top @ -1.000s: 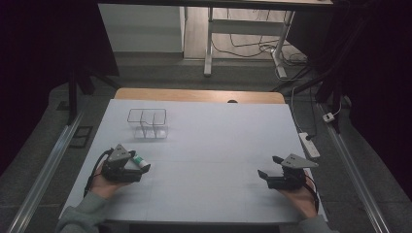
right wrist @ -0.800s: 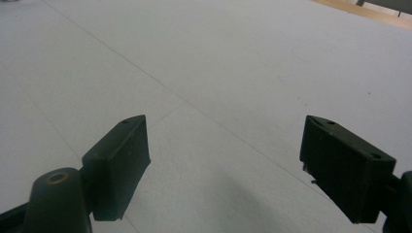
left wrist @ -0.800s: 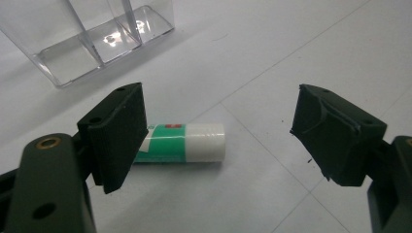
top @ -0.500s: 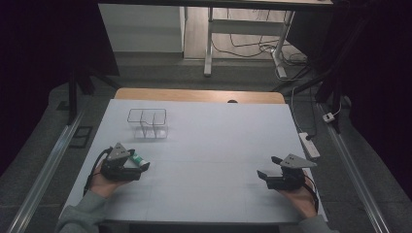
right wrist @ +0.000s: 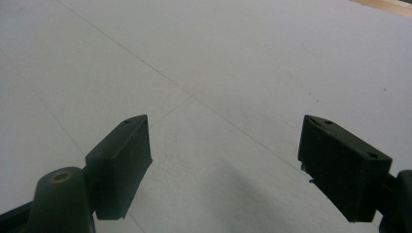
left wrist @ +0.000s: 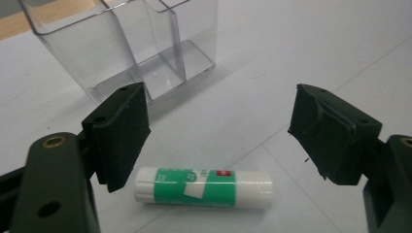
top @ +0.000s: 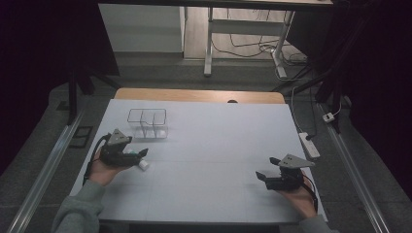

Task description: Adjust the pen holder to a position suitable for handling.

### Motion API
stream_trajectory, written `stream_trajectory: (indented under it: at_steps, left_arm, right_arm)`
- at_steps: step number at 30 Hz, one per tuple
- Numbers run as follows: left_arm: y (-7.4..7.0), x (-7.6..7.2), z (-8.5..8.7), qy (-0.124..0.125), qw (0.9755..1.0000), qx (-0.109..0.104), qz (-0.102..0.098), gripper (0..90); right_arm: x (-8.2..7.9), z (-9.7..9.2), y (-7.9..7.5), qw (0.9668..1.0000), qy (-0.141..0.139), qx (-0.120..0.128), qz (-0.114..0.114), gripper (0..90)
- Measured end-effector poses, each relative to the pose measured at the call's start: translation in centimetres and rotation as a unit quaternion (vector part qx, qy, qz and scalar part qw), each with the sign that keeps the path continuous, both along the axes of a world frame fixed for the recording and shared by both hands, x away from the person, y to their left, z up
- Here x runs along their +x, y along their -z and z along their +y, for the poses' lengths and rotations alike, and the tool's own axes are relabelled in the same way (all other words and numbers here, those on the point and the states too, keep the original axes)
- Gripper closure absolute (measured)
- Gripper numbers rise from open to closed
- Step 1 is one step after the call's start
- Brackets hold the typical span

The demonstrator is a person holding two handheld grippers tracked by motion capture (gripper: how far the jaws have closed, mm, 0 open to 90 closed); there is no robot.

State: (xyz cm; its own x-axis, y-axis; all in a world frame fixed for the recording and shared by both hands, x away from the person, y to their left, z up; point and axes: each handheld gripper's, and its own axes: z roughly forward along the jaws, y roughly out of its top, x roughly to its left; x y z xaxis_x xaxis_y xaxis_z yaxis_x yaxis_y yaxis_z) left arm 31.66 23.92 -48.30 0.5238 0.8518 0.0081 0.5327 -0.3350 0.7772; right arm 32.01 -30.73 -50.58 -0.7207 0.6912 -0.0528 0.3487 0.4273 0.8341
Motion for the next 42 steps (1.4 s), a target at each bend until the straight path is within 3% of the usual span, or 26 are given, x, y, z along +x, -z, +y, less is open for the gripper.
stream_trajectory:
  at_steps: [9, 12, 13, 18, 26, 32, 36, 42]
  left_arm:
    - [-0.6, 1.0, 1.9, -0.026, 0.9996, 0.002, 0.0, 23.0]
    - [-0.9, 1.4, 3.0, -0.048, 0.9988, 0.007, 0.0, 23.4]
    - [-0.8, 1.8, 3.8, -0.069, 0.9975, 0.015, 0.001, 23.6]
    - [-0.3, 2.8, 5.5, -0.099, 0.995, 0.003, 0.013, 23.9]
    - [-0.1, 3.9, 6.2, -0.12, 0.9927, 0.008, 0.013, 26.2]
    - [0.2, 6.0, 6.5, -0.133, 0.9909, 0.016, 0.012, 28.0]
    - [0.3, 7.5, 6.9, -0.151, 0.9879, 0.033, 0.016, 29.3]
    - [0.1, 8.9, 7.2, -0.155, 0.9875, 0.022, 0.015, 35.3]
  right_arm:
    - [0.0, 0.0, 0.0, 1.0, 0.003, 0.0, 0.0, 19.3]
    - [0.0, 0.0, 0.0, 1.0, 0.005, -0.005, -0.001, 19.4]
    - [0.1, 0.1, 0.1, 1.0, 0.003, -0.003, -0.001, 19.3]
    - [0.1, 0.2, 0.0, 0.9999, 0.009, 0.001, -0.005, 19.4]
    - [0.1, 0.4, 0.1, 1.0, 0.007, -0.003, -0.002, 19.7]
    - [0.1, 0.2, -0.1, 0.9999, 0.008, 0.013, -0.003, 20.0]
    - [0.1, 0.2, -0.1, 0.9999, 0.008, 0.013, -0.002, 20.0]
    - [0.1, 0.3, -0.1, 0.9998, 0.009, 0.016, 0.0, 20.0]
